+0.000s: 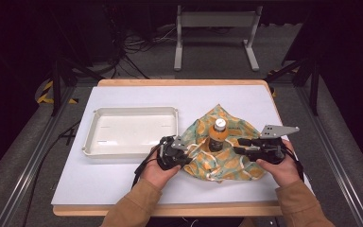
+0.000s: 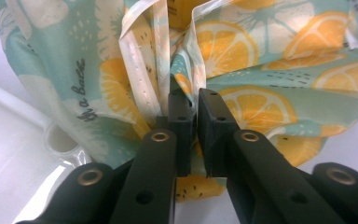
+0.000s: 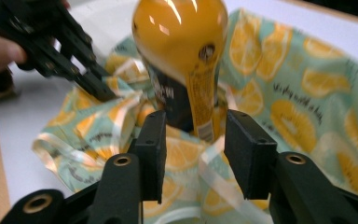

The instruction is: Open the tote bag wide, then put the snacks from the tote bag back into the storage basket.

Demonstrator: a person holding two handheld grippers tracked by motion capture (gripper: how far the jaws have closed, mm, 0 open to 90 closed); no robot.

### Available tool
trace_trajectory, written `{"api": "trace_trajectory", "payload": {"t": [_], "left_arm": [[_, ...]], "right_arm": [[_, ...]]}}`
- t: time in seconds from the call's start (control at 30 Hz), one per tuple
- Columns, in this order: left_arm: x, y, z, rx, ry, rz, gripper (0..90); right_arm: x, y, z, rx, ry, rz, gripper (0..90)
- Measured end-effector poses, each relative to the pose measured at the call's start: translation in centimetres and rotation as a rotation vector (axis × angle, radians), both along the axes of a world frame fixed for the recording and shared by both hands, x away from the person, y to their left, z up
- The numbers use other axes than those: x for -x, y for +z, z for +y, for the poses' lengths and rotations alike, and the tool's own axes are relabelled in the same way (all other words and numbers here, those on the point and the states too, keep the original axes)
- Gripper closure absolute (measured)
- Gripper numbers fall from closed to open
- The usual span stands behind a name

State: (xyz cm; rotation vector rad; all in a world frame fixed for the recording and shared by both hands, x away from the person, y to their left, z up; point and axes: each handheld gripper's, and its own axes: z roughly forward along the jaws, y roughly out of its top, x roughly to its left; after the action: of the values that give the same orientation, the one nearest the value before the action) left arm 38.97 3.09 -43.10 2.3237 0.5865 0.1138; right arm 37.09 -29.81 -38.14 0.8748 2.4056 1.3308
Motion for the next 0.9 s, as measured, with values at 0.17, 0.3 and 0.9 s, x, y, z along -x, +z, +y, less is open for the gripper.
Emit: {"api": "trace_trajectory", "payload": {"t": [0.17, 0.3, 0.9], "left_arm": [[0.2, 0.6, 0.1, 0.042, -0.005, -0.002, 75.5], [0.4, 1.2, 0.1, 0.065, -0.006, -0.011, 65.4], [1.3, 6.0, 0.6, 0.173, -0.073, -0.021, 27.2]], "right_arm": [[0.2, -1.5, 0.1, 0.044, -0.012, 0.048, 63.4], [0.6, -2.0, 0.2, 0.062, -0.004, 0.067, 62.2], [1.1, -2.9, 0.0, 0.056, 0.024, 0.073, 48.3]]}}
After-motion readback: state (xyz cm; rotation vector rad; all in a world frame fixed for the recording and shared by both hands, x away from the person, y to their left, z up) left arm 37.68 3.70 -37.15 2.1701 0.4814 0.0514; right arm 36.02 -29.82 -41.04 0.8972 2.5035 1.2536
